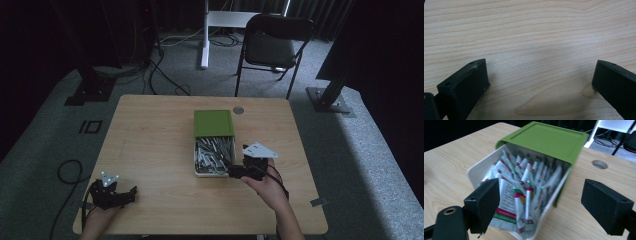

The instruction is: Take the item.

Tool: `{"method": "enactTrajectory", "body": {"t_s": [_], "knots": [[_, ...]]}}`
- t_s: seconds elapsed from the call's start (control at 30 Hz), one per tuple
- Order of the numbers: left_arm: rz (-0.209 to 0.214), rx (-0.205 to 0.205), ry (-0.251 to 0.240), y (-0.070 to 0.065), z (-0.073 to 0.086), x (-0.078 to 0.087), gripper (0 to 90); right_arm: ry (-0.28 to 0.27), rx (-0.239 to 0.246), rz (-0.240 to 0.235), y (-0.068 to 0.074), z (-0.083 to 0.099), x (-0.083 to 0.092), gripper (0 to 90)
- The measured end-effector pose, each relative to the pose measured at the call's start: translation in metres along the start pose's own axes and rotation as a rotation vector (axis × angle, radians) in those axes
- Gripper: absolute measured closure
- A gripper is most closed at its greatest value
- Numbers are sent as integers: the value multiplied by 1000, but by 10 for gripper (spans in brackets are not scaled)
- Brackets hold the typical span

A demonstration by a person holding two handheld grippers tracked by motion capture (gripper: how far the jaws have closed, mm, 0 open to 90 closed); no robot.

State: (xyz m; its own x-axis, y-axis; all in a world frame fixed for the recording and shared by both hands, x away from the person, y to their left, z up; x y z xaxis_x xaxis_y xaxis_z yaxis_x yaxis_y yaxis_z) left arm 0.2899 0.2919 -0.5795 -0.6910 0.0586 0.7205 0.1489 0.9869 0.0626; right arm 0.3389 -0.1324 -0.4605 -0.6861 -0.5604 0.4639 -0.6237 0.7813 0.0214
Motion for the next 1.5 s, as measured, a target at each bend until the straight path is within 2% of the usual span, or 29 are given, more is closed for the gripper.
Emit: {"method": "enactTrajectory", "body": {"t_s": [0.33,0.37,0.43,0.47,0.53,0.67,0.7,0.73,0.83,0.97,1.03,1.17,1.33,1.5], "knots": [[0,2,-1,0,0,0,13,10,23,-35,16,-2,-12,203],[0,2,-2,0,0,0,13,14,34,-39,20,-1,-14,241],[0,2,-2,0,0,0,13,16,40,-41,22,-1,-14,249],[0,2,-2,0,0,0,13,31,54,-49,25,0,-16,301],[0,2,-1,0,0,0,13,33,58,-52,26,0,-17,313],[0,0,0,0,0,0,13,51,78,-76,34,4,-22,436],[0,0,0,0,0,0,13,51,78,-76,34,4,-22,436],[0,0,0,0,0,0,13,80,78,-93,37,7,-25,494],[0,0,0,0,0,0,13,104,88,-96,39,10,-28,531],[0,0,0,0,0,0,13,114,79,-114,39,14,-35,654],[0,0,0,0,0,0,13,126,80,-100,38,16,-37,689],[0,0,0,0,0,0,13,150,91,-86,37,20,-43,693],[0,0,0,0,0,0,13,156,71,-74,35,25,-48,672],[0,-1,0,0,0,0,13,168,72,-74,35,29,-53,677]]}}
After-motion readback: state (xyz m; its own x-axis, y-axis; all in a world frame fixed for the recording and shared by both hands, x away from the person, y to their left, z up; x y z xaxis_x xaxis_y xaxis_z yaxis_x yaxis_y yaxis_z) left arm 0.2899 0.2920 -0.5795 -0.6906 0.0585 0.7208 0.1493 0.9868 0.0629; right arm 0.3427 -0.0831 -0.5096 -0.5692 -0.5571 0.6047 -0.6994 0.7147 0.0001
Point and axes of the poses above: each handheld gripper's, and its own axes: x roughly backward along the jaws, z roughly out of its underside, y roughly to its left, the point moved 4 cm from there along -x, roughly forward along the jaws, and after that the axes turned 4 degrees about -z, right-handed, at the moved point
